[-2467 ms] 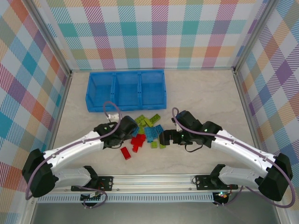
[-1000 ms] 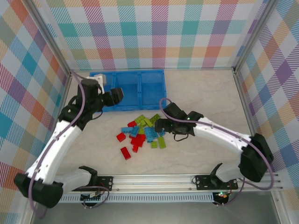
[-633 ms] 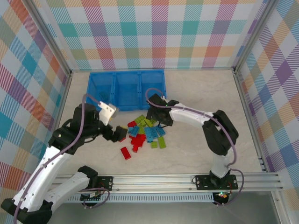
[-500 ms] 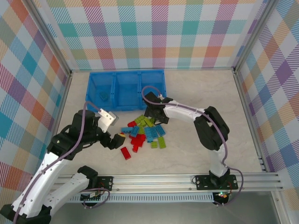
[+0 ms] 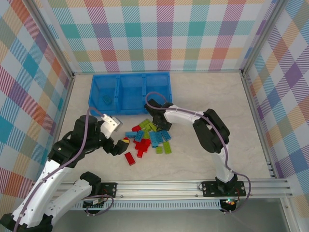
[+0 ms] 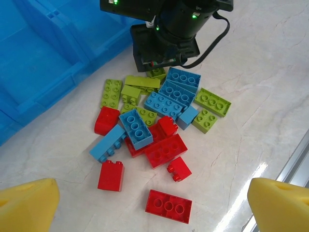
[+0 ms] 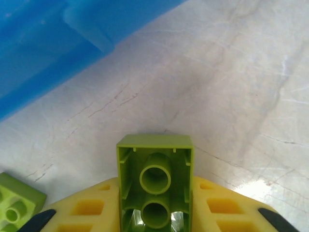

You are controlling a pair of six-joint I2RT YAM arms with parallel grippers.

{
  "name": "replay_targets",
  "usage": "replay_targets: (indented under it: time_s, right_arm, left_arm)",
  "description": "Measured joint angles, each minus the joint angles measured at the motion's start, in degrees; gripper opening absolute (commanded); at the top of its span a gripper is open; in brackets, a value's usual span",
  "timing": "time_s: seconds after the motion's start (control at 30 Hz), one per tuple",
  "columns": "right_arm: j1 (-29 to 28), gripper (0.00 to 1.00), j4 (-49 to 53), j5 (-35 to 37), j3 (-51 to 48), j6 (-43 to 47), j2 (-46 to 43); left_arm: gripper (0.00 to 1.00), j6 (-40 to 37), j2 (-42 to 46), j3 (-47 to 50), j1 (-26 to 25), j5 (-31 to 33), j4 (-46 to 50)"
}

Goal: Sort the legos into containers by color

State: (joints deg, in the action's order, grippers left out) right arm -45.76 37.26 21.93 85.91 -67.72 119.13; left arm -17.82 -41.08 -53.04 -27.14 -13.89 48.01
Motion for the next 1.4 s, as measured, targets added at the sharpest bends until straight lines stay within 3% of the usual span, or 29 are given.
replay_targets:
  time_s: [0.13, 0.3, 0.43, 0.53, 0.7, 0.83, 1.0, 1.13, 1.4]
  right_arm:
    - [0.0, 0.24, 0.2, 1.2, -3.6, -0.5, -2.9]
    - [0.0, 0.24, -0.7, 3.4, -8.3, 2.5, -12.6]
    - [-0.7, 0.26, -6.8, 4.2, -9.5, 13.0, -21.6]
    - [-1.9, 0.24, -13.2, 4.1, -7.3, 23.9, -23.4]
    - [-1.4, 0.24, -15.2, 5.4, 8.6, 37.9, -11.7]
    - [1.2, 0.27, -14.8, 4.6, 15.8, 44.4, -2.2]
    - [5.4, 0.32, -11.0, -1.4, 22.0, 46.8, 6.8]
    - [7.9, 0.48, -9.2, -6.2, 24.5, 47.2, 10.8]
    - [8.2, 0.5, -8.3, -9.0, 24.2, 47.0, 11.0]
  left_arm:
    - [1.0, 1.5, -0.6, 0.0, 0.0, 1.7, -0.4]
    - [1.0, 6.8, -2.8, -0.8, 0.0, 5.0, -0.5]
    - [1.0, 14.8, -5.8, -4.1, -0.1, 10.5, -0.5]
    - [1.0, 22.6, -8.0, -6.1, -0.1, 15.7, 0.1]
    - [1.0, 32.9, -10.1, -7.1, -0.1, 19.2, 1.5]
    - [1.0, 38.5, -8.2, -5.2, -0.1, 19.2, 1.3]
    - [1.0, 44.7, -4.8, -0.6, -0.1, 20.0, 1.4]
    - [1.0, 49.3, -3.7, 1.6, -0.1, 19.4, 1.4]
    - [1.0, 57.8, -3.2, 5.2, -0.1, 19.1, 1.4]
